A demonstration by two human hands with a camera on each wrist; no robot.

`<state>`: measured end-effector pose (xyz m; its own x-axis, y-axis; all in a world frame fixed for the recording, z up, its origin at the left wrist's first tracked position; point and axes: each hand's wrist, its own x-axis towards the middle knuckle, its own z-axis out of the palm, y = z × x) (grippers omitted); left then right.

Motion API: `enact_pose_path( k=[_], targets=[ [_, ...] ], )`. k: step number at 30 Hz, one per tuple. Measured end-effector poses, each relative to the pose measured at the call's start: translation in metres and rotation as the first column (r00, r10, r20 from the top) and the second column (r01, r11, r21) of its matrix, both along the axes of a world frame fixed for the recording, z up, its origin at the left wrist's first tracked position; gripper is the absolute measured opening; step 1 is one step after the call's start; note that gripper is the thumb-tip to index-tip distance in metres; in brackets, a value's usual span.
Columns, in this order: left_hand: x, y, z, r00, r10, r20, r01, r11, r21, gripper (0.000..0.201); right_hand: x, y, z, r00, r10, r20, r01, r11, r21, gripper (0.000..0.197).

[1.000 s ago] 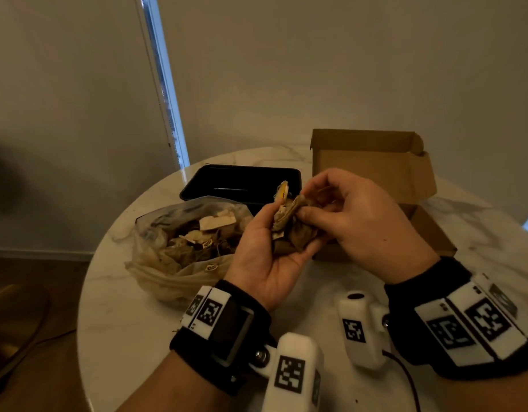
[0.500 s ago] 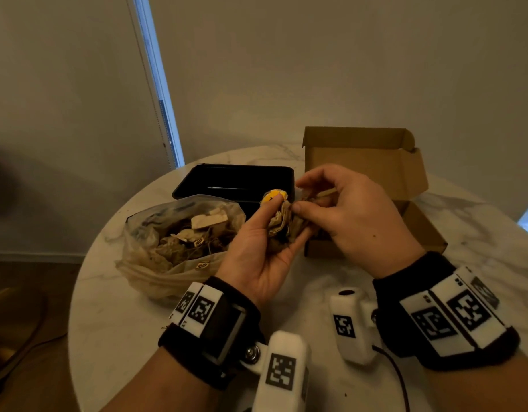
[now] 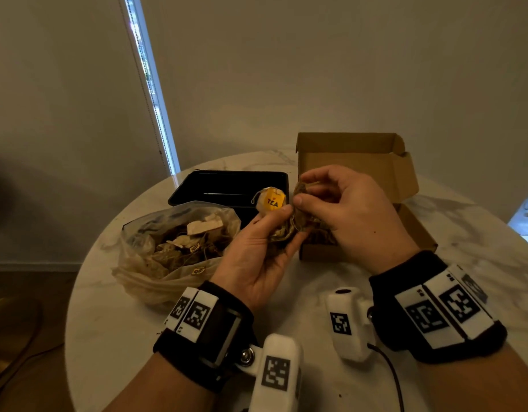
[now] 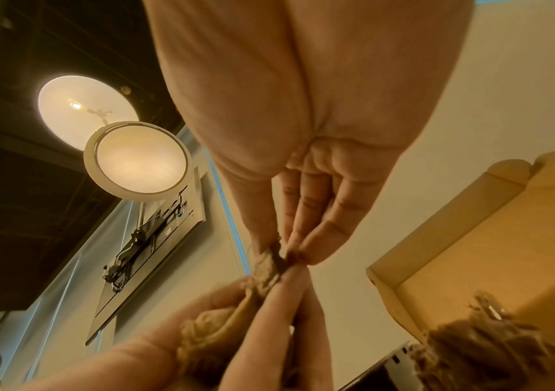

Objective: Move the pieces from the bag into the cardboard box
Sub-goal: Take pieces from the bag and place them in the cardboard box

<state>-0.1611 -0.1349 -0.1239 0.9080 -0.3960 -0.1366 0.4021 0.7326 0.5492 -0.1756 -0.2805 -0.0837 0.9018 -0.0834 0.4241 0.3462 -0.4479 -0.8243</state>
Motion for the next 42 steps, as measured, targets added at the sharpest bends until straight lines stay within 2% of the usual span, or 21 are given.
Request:
enact_pose_path(
  k=[3, 6, 7, 11, 17, 20, 24, 27, 30, 33, 36, 42],
  targets=[
    [0.003, 0.000, -0.001, 0.999, 0.040, -0.026, -0.040, 0.999, -0.004, 0.039, 0.000, -0.002, 0.002, 1.000, -0.006, 0.017, 0.006, 1.000, 0.008, 0.015],
    [0.002, 0.002, 0.003, 0.994, 0.081, -0.071, -0.086, 0.994, -0.069, 0.010, 0.000, -0.005, 0.007, 0.996, -0.034, 0.088, 0.024, 0.993, 0.113, 0.013],
    [0.002, 0.003, 0.004, 0.992, 0.099, -0.079, -0.106, 0.990, -0.093, 0.008, -0.001, -0.006, 0.009, 0.992, -0.051, 0.112, 0.034, 0.988, 0.154, 0.012],
    [0.002, 0.005, 0.006, 0.982, 0.156, -0.105, -0.171, 0.973, -0.156, 0.014, 0.000, -0.012, 0.013, 0.971, -0.158, 0.179, 0.102, 0.953, 0.286, 0.016],
    [0.000, 0.006, 0.006, 0.978, 0.178, -0.108, -0.195, 0.965, -0.173, 0.017, 0.002, -0.026, 0.016, 0.919, -0.342, 0.195, 0.227, 0.866, 0.446, 0.017],
    [0.000, 0.007, 0.006, 0.975, 0.186, -0.124, -0.205, 0.964, -0.171, 0.015, 0.002, -0.029, 0.017, 0.929, -0.334, 0.160, 0.227, 0.854, 0.469, 0.019],
    [0.004, 0.008, 0.001, 0.979, 0.176, -0.104, -0.183, 0.981, -0.059, 0.018, -0.002, -0.023, 0.017, 0.997, -0.080, 0.013, 0.072, 0.942, 0.329, 0.018],
    [0.005, 0.007, 0.000, 0.988, 0.149, -0.035, -0.148, 0.988, 0.034, 0.021, -0.005, -0.017, 0.014, 0.990, 0.118, -0.073, -0.098, 0.968, 0.231, 0.019],
    [0.003, 0.005, 0.001, 0.992, 0.100, 0.080, -0.110, 0.987, 0.121, 0.027, -0.006, -0.014, 0.011, 0.967, 0.227, -0.115, -0.207, 0.965, 0.163, 0.017],
    [-0.002, 0.000, 0.001, 0.987, 0.044, 0.157, -0.076, 0.977, 0.199, 0.035, -0.003, -0.013, 0.009, 0.969, 0.225, -0.105, -0.203, 0.962, 0.184, 0.012],
    [-0.004, -0.003, 0.001, 0.985, 0.034, 0.169, -0.072, 0.972, 0.225, 0.042, 0.001, -0.014, 0.005, 0.983, 0.167, -0.081, -0.154, 0.978, 0.139, 0.011],
    [-0.003, -0.002, 0.000, 0.984, 0.056, 0.167, -0.097, 0.964, 0.247, 0.036, -0.001, -0.013, 0.005, 0.995, 0.087, -0.048, -0.088, 0.996, -0.025, 0.004]
  ],
)
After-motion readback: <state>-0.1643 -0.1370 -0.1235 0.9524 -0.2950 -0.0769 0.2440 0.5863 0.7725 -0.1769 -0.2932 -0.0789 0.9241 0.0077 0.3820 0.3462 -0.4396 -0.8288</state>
